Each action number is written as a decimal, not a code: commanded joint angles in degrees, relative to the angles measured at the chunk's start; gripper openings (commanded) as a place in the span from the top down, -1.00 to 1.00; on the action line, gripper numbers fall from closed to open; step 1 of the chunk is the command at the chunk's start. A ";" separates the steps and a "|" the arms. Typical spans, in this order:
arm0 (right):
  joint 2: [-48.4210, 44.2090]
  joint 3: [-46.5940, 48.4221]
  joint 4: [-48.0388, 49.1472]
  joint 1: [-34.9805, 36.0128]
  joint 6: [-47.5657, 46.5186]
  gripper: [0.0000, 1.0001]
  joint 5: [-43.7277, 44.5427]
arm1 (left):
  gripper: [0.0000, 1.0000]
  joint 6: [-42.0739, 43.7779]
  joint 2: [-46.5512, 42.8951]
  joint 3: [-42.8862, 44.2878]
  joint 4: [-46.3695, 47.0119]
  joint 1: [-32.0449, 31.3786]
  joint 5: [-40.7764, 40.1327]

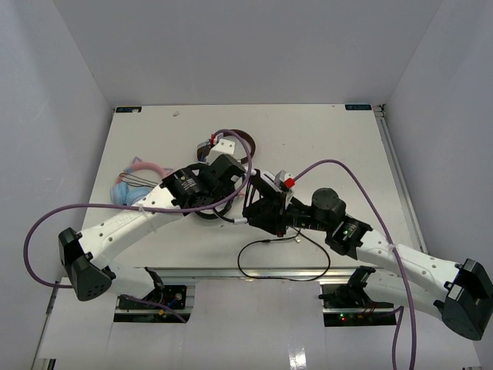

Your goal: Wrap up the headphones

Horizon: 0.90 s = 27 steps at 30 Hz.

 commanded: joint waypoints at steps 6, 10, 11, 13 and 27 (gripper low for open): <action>-1.88 -5.44 4.65 8.85 0.80 0.85 12.62 | 1.00 -7.75 -3.75 4.94 4.26 1.77 2.05; 0.21 -5.99 5.88 12.24 0.95 0.81 17.00 | 1.00 -9.36 -4.11 4.35 4.95 1.68 2.85; 0.76 -5.78 5.87 12.70 0.85 0.81 17.79 | 1.00 -9.53 -4.09 4.36 4.97 1.68 3.12; 2.16 -4.91 5.72 14.23 0.61 0.73 19.35 | 1.00 -9.76 -3.63 4.51 5.22 1.75 3.83; 4.17 -7.46 6.58 19.09 0.03 0.72 38.89 | 1.00 -11.51 -8.41 3.31 6.28 1.70 5.50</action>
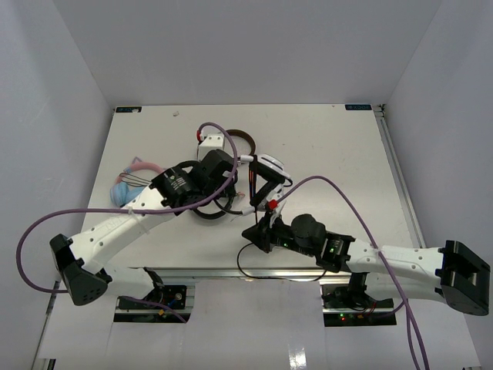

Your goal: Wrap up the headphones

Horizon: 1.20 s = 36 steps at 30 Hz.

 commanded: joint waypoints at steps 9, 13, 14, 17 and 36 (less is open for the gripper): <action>2.38 -6.44 10.11 2.11 -2.11 0.72 12.09 | 1.00 -3.55 -9.83 1.41 5.52 0.20 3.43; 3.47 -8.21 14.51 2.43 -2.55 0.67 12.68 | 1.00 -4.10 -11.10 1.35 6.50 0.26 6.05; 3.67 -8.63 15.68 2.46 -2.53 0.67 12.70 | 1.00 -4.16 -11.33 1.44 6.58 0.29 6.38; 4.40 -9.81 18.08 2.55 -2.53 0.65 13.01 | 1.00 -4.32 -12.00 1.64 6.49 0.21 7.05; 15.30 -15.10 31.38 2.56 -2.19 0.57 13.26 | 1.00 -3.40 -15.95 1.70 7.56 0.21 15.64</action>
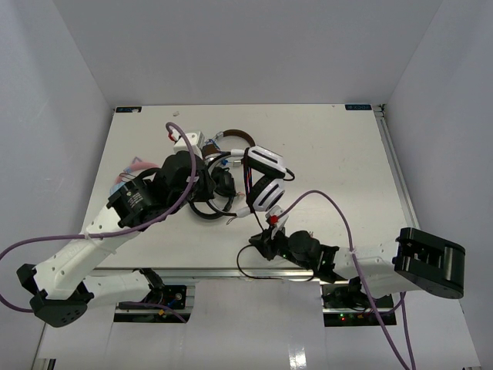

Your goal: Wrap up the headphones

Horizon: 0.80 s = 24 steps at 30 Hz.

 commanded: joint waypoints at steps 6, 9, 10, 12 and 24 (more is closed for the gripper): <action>4.29 -1.62 8.84 0.36 -0.94 0.55 1.96 | 1.00 -1.00 -3.93 2.32 7.02 -0.13 9.80; 6.41 -1.72 9.81 0.30 -0.84 0.59 2.01 | 1.00 -0.90 -4.33 3.00 7.06 -0.13 12.38; 7.16 -1.73 10.11 0.27 -0.82 0.62 1.97 | 1.00 -0.88 -4.48 3.19 7.06 -0.13 13.19; 8.41 -1.61 10.50 0.19 -0.82 0.71 1.84 | 1.00 -0.78 -4.91 3.53 7.04 -0.13 15.06; -1.38 -1.24 -0.72 -6.64 -2.37 0.85 2.59 | 1.00 15.53 -7.99 1.84 5.57 -0.20 50.77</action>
